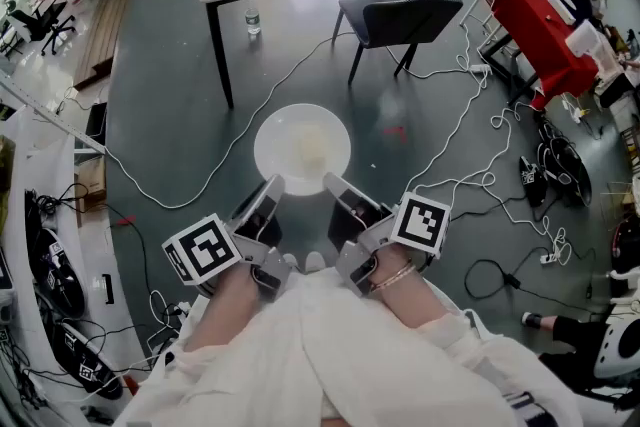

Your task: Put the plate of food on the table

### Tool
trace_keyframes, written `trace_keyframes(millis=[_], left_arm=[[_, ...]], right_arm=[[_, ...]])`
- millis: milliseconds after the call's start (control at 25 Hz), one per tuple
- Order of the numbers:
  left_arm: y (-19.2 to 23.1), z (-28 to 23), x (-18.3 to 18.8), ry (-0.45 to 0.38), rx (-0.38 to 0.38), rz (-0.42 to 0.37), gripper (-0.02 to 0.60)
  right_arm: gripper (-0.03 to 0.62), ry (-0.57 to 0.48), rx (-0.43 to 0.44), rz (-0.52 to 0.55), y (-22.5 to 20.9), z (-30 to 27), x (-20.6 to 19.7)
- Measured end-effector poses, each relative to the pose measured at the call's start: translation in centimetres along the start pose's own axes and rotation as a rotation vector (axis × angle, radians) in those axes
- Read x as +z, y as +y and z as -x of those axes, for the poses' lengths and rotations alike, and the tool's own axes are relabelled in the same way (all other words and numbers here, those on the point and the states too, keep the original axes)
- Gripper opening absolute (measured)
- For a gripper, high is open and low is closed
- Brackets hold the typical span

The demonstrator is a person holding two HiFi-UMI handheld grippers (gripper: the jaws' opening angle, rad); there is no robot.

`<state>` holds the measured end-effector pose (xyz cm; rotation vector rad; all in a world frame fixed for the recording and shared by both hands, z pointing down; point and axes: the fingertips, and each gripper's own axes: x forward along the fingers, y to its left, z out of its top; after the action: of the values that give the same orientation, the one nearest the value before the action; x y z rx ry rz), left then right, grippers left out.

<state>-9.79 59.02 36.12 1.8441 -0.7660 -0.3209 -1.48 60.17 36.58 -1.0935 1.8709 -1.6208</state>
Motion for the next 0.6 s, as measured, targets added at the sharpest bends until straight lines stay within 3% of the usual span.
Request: trace_keyframes(millis=[600], left_arm=[[0.18,0.08,-0.33,0.001,0.008,0.012,0.064]], right_arm=[[0.014,0.009,-0.011,0.039,0.03,0.10,0.04]])
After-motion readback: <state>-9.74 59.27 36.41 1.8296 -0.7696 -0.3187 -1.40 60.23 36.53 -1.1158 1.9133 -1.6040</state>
